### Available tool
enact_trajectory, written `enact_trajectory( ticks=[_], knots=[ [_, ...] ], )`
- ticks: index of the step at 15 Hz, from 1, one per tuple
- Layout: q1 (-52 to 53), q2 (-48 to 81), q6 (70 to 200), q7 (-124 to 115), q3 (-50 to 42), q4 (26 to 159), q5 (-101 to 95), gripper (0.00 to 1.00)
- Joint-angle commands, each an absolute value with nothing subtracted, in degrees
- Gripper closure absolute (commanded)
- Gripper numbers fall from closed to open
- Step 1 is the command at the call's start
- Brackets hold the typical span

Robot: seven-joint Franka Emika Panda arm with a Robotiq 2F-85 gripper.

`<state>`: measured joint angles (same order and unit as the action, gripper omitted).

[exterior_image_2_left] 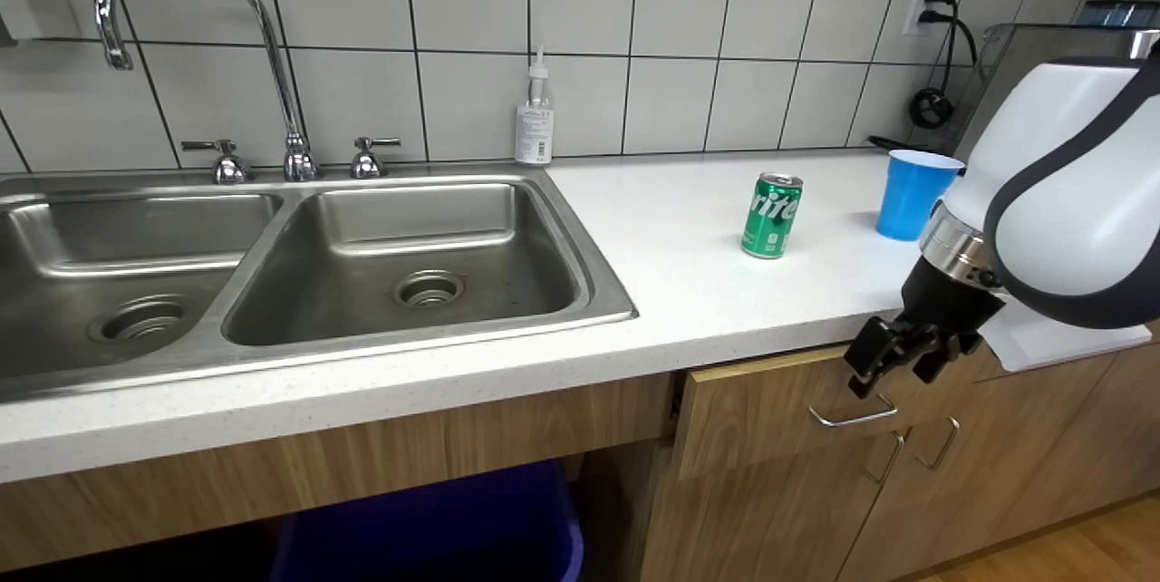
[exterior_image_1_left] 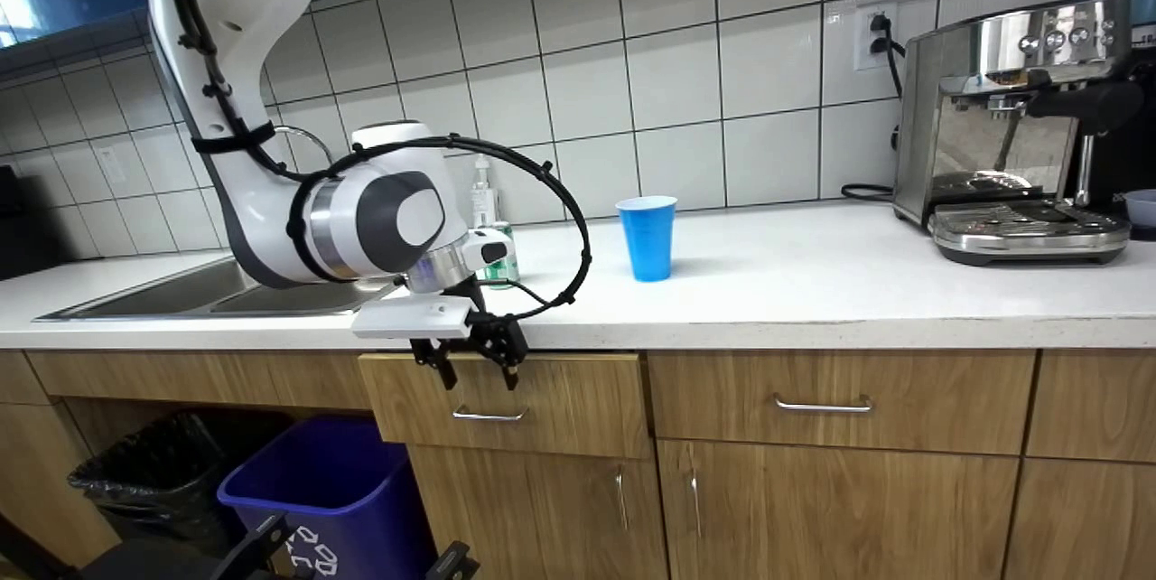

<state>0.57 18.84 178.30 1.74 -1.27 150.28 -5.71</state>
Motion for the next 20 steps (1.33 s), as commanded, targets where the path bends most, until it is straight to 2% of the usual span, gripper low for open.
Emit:
enact_trajectory(
  ticks=[1, 10, 20],
  knots=[
    [-3.1, 13.1, 177.8, 4.0, 2.4, 155.4, -4.3, 0.0],
    [-2.8, 3.5, 172.2, 3.7, 2.0, 159.8, -3.7, 0.0],
    [-1.7, -4.7, 160.6, 6.2, 0.4, 156.0, -0.3, 0.0]
  ],
)
